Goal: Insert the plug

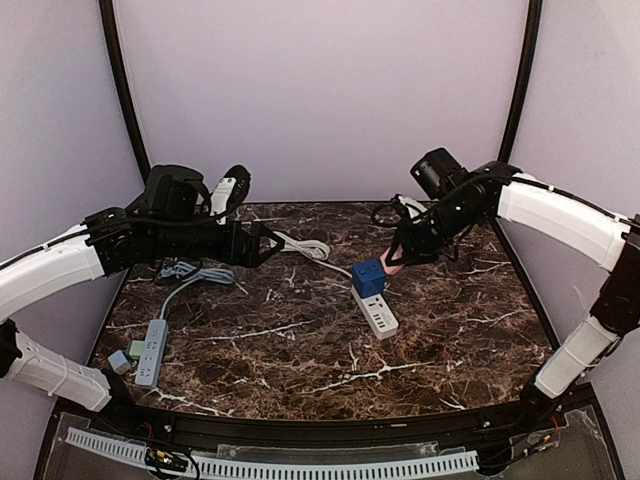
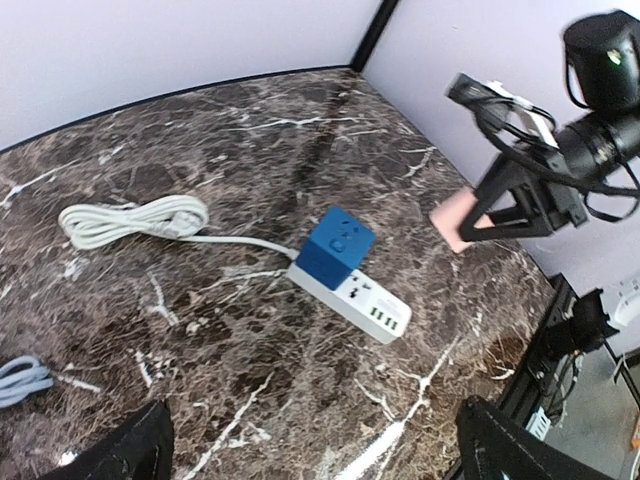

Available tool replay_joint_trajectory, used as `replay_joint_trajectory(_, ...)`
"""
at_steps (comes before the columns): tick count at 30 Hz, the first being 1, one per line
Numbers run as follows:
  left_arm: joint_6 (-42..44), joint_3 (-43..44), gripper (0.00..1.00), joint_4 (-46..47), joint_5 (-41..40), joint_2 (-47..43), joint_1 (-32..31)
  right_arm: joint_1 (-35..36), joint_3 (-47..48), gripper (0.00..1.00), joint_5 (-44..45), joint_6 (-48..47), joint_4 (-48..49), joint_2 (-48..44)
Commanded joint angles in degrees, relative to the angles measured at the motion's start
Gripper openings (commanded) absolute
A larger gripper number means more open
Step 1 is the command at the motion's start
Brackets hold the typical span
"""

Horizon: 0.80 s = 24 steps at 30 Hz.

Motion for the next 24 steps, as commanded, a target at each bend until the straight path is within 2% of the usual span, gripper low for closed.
replay_joint_trajectory(1, -5.18, -0.71, 0.99, -6.14, -5.62, -1.24, 1.31, -0.25, -2.50, 0.00, 2.45, -3.55, 1.36, 1.00)
replay_joint_trajectory(3, -5.79, -0.36, 0.99, -9.26, -9.31, -1.81, 1.32, -0.25, -3.61, 0.00, 2.19, -4.12, 2.36, 1.28)
replay_joint_trajectory(12, -9.21, -2.47, 0.99, -14.27, -16.46, -6.38, 1.32, -0.16, -4.01, 0.00, 4.32, -6.95, 2.36, 6.15)
replay_joint_trajectory(24, -14.11, -6.28, 0.99, -17.53, -20.41, -10.29, 1.32, 0.58, -2.56, 0.00, 6.43, -7.84, 2.27, 12.56)
